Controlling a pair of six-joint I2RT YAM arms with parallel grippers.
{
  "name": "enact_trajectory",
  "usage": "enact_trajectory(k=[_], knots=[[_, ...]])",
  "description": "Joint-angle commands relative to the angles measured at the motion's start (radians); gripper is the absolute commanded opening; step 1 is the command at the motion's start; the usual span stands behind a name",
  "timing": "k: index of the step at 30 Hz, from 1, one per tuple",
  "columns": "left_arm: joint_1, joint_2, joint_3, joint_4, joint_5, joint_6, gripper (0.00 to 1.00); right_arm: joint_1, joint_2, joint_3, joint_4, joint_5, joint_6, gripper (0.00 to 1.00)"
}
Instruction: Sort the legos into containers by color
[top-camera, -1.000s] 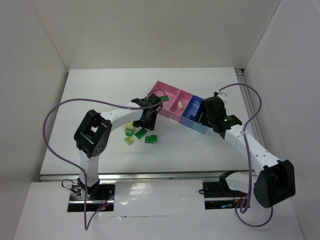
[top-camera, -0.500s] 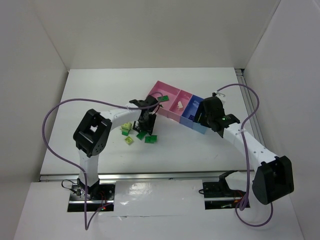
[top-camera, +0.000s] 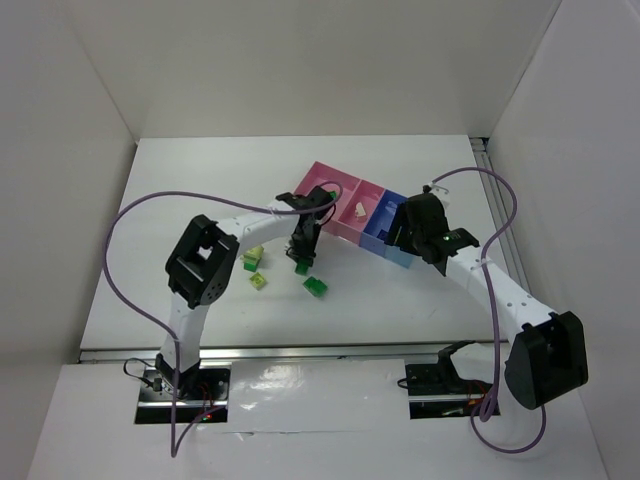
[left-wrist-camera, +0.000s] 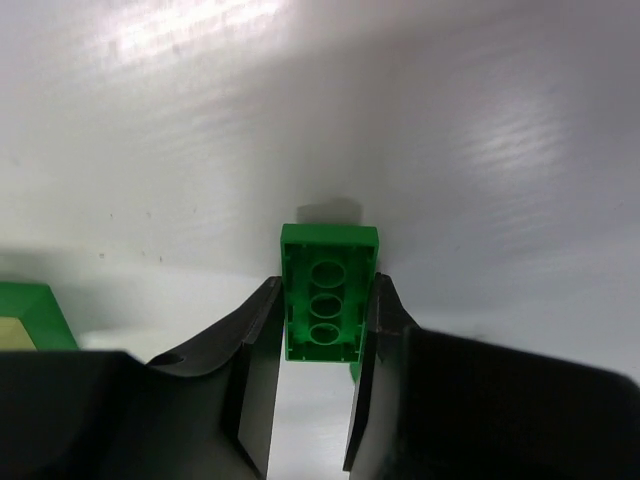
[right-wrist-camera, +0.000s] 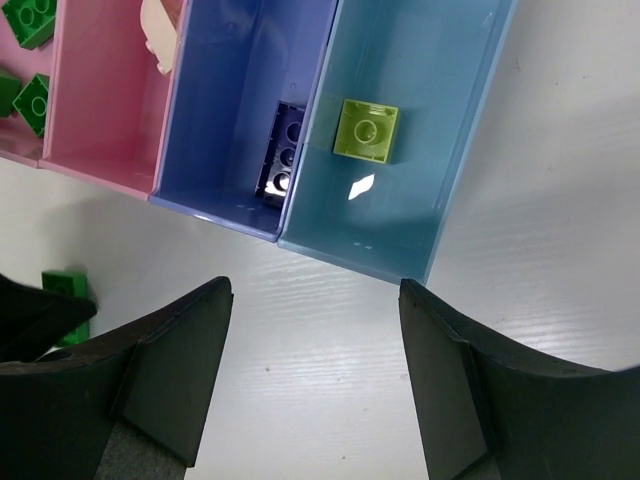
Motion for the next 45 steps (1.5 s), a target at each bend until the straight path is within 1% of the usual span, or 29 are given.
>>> enact_trajectory(k=[1, 7, 9, 11, 14, 15, 16, 17, 19, 21, 22, 23, 24, 25, 26, 27, 28, 29, 30, 32, 33, 34, 35, 36, 37, 39, 41, 44, 45], knots=[[0.003, 0.037, 0.132, -0.056, -0.030, 0.017, 0.30, 0.009, 0.000, 0.018, 0.036, 0.009, -0.005, 0.75], [0.032, 0.049, 0.405, -0.096, -0.030, 0.036, 0.30, 0.009, -0.010, 0.018, 0.027, 0.018, -0.005, 0.75], [0.056, 0.089, 0.479, -0.107, -0.019, 0.045, 0.30, 0.009, -0.010, 0.018, 0.027, 0.027, -0.005, 0.75], [0.076, 0.124, 0.591, -0.107, -0.007, 0.045, 0.30, 0.009, -0.010, 0.018, 0.017, 0.036, -0.005, 0.76], [0.086, 0.210, 0.727, -0.107, -0.040, 0.054, 0.30, 0.009, -0.019, 0.027, 0.007, 0.036, -0.005, 0.76], [0.096, 0.233, 0.760, -0.107, -0.040, 0.054, 0.32, 0.009, -0.019, 0.027, -0.003, 0.036, -0.005, 0.76], [0.096, 0.278, 0.813, -0.107, -0.041, 0.054, 0.36, 0.009, -0.019, 0.027, -0.003, 0.036, -0.005, 0.76], [0.110, 0.299, 0.838, -0.087, -0.010, 0.054, 0.54, 0.009, -0.029, 0.027, -0.015, 0.036, -0.005, 0.76], [0.129, 0.335, 0.901, -0.087, 0.031, 0.054, 0.73, 0.009, -0.040, 0.027, -0.024, 0.047, -0.005, 0.76], [0.141, 0.329, 0.901, -0.069, 0.056, 0.043, 0.81, 0.009, -0.040, 0.027, -0.035, 0.059, -0.005, 0.76], [0.141, 0.307, 0.886, -0.056, 0.056, 0.034, 0.81, 0.009, -0.051, 0.027, -0.035, 0.059, -0.005, 0.76], [0.141, 0.277, 0.819, -0.041, 0.056, 0.034, 0.81, 0.009, -0.051, 0.027, -0.035, 0.059, -0.005, 0.76], [0.132, 0.242, 0.774, -0.024, 0.047, 0.034, 0.79, 0.009, -0.060, 0.017, -0.035, 0.059, -0.005, 0.76], [0.107, 0.159, 0.728, 0.000, 0.029, 0.049, 0.75, 0.009, -0.060, 0.017, -0.035, 0.059, -0.005, 0.76], [0.090, 0.120, 0.640, 0.001, 0.004, 0.049, 0.72, 0.009, -0.060, 0.017, -0.035, 0.059, -0.005, 0.76], [0.074, 0.082, 0.596, 0.001, -0.048, 0.049, 0.69, 0.009, -0.060, 0.006, -0.035, 0.059, 0.004, 0.76], [0.040, 0.004, 0.550, -0.015, -0.071, 0.031, 0.68, 0.018, -0.060, 0.006, -0.026, 0.050, 0.004, 0.76], [0.024, -0.035, 0.500, -0.024, -0.088, 0.007, 0.66, 0.019, -0.050, -0.005, -0.013, 0.050, 0.004, 0.76], [0.011, -0.074, 0.384, -0.033, -0.100, -0.026, 0.64, 0.019, -0.049, -0.005, -0.013, 0.050, 0.004, 0.76], [-0.031, -0.147, 0.259, -0.042, -0.129, -0.172, 0.62, 0.019, -0.037, -0.005, 0.008, 0.041, 0.004, 0.76], [-0.045, -0.211, 0.141, -0.058, -0.139, -0.235, 0.62, 0.028, -0.028, -0.014, 0.008, 0.030, 0.004, 0.76], [-0.060, -0.236, 0.092, -0.058, -0.139, -0.289, 0.64, 0.028, -0.028, -0.014, 0.008, 0.030, 0.004, 0.76], [-0.089, -0.254, 0.052, -0.058, -0.139, -0.408, 0.66, 0.028, -0.017, -0.014, 0.020, 0.030, 0.004, 0.76], [-0.103, -0.268, 0.016, -0.058, -0.139, -0.461, 0.69, 0.028, -0.017, -0.014, 0.020, 0.030, 0.004, 0.76], [-0.117, -0.268, -0.025, -0.071, -0.139, -0.509, 0.85, 0.028, -0.008, -0.003, 0.020, 0.021, 0.004, 0.76], [-0.155, -0.244, -0.025, -0.122, -0.142, -0.633, 1.00, 0.037, -0.008, -0.003, 0.020, 0.021, 0.004, 0.76], [-0.164, -0.183, 0.013, -0.218, -0.168, -0.734, 1.00, 0.046, -0.008, 0.009, 0.010, 0.030, 0.004, 0.76], [-0.164, -0.109, 0.048, -0.254, -0.133, -0.777, 1.00, 0.055, -0.020, 0.009, -0.001, 0.050, 0.004, 0.76], [-0.164, -0.109, 0.048, -0.265, -0.122, -0.790, 0.95, 0.055, -0.020, 0.009, -0.010, 0.050, 0.004, 0.76]])
